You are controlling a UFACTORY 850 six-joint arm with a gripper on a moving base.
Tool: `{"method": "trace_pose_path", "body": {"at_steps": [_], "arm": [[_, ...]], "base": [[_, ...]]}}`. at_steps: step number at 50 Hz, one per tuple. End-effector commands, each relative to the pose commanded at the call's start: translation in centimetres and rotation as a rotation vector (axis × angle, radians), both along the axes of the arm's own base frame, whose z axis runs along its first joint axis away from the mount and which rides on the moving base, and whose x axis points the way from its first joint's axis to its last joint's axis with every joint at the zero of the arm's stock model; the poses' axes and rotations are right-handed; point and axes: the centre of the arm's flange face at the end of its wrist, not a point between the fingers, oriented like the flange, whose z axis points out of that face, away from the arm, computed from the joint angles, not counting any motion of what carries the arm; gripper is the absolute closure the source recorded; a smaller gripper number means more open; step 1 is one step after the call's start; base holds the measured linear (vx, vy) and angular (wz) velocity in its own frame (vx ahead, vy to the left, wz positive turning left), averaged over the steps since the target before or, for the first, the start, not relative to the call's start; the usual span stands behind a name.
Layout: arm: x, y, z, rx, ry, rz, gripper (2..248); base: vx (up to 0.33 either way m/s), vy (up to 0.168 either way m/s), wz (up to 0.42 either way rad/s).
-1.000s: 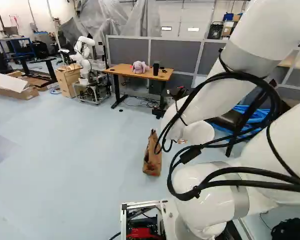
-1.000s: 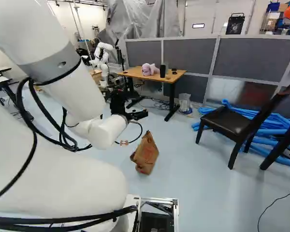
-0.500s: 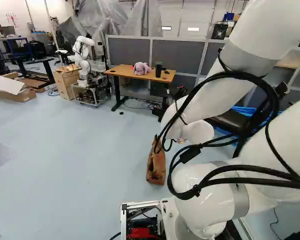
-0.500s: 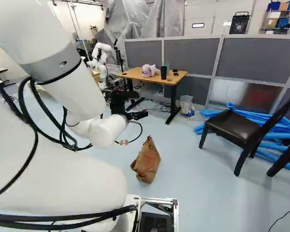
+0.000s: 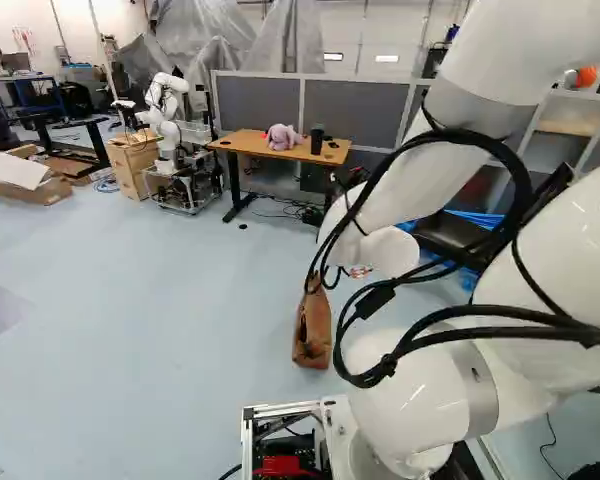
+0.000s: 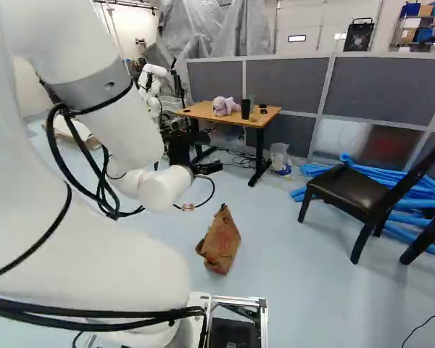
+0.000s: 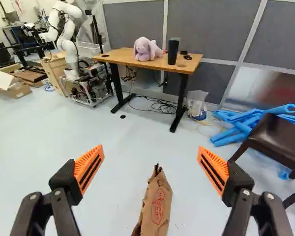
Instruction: Pick up the bag on the ground and place it on the table
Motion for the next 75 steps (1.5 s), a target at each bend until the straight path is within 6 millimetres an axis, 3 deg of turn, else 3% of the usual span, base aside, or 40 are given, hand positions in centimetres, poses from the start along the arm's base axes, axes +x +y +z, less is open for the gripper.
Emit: {"method": "trace_pose_path", "body": {"at_steps": [31,75], "arm": [[6.2,0.6,-0.8,0.025,0.119,-0.035,3],[15.0,0.8,-7.4,0.093,0.416,-0.161,3]], "base": [[0.000,0.000,0.000],[0.000,0.000,0.000]]}}
